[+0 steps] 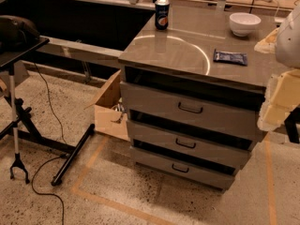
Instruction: Open middle drawer
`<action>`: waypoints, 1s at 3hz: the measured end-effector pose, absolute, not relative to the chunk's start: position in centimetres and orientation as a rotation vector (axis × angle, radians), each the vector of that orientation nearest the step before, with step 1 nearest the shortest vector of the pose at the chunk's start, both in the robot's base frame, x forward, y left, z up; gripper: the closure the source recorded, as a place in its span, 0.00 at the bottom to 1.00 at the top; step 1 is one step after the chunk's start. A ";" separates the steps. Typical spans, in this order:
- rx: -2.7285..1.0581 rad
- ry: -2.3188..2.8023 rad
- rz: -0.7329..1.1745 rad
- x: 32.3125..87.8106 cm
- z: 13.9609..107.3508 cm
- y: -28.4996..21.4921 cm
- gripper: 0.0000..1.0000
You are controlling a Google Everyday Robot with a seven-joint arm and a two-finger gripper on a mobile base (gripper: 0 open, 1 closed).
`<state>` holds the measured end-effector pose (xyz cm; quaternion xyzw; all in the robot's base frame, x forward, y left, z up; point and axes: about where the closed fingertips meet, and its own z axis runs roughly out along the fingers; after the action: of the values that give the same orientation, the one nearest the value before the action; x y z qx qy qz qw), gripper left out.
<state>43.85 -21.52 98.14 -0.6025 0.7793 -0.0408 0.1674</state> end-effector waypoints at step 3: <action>-1.698 2.070 -0.028 45.4 91.5 -22.3 0.00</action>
Offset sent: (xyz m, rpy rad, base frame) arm 0.0230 -0.0046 -0.0612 0.1250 -0.1107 0.0999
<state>45.36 -22.35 91.50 -0.6173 0.7523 -0.0103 0.2299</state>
